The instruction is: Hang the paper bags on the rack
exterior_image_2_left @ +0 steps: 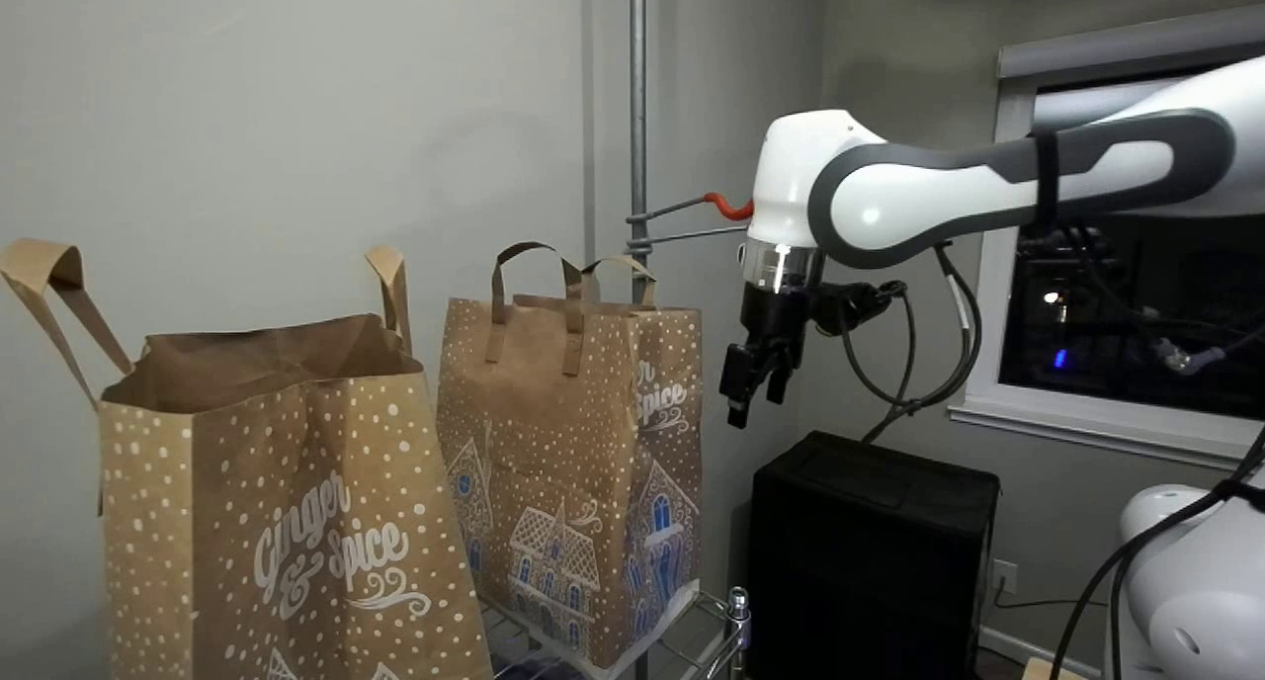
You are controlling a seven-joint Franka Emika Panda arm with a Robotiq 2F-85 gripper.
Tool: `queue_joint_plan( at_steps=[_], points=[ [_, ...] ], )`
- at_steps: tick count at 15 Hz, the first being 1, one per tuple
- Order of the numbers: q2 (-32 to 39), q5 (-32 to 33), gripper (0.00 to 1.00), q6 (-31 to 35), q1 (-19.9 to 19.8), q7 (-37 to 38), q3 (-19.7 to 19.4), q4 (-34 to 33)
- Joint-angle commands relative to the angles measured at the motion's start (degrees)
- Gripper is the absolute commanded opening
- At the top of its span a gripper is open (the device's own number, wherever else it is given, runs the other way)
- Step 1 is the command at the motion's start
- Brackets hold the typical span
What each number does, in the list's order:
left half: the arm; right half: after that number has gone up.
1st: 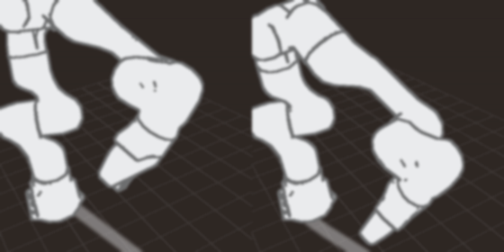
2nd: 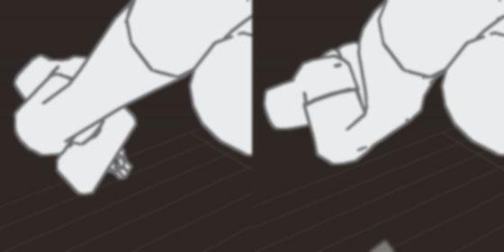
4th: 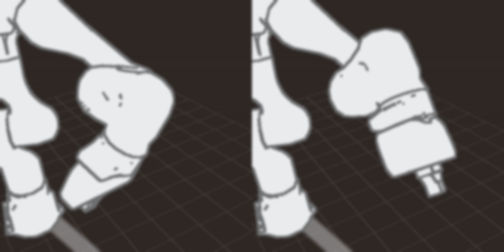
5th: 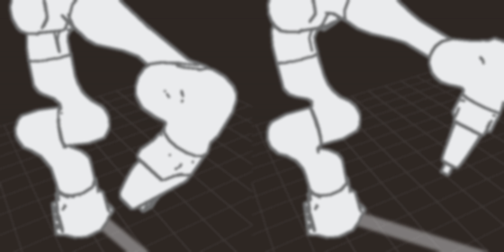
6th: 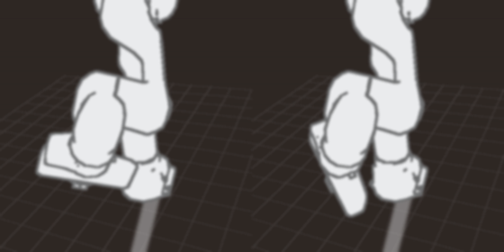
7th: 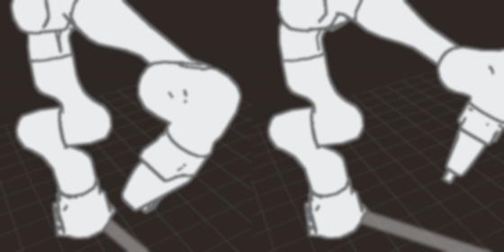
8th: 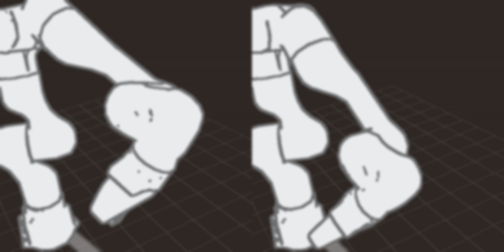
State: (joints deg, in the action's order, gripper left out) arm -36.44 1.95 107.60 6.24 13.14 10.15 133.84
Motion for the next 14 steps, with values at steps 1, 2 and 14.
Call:
queue_joint_plan(
  at_steps=[1, 2, 14],
  points=[
    [-8.0, 0.2, 1.00, 3.1, 0.0, 2.9, 2.4, 1.9],
    [-7.9, -0.5, 1.00, 3.7, 0.1, 3.0, 2.8, 0.0],
    [9.2, -3.2, 1.00, 15.8, -0.7, 3.0, 5.5, -19.2]
  ],
)
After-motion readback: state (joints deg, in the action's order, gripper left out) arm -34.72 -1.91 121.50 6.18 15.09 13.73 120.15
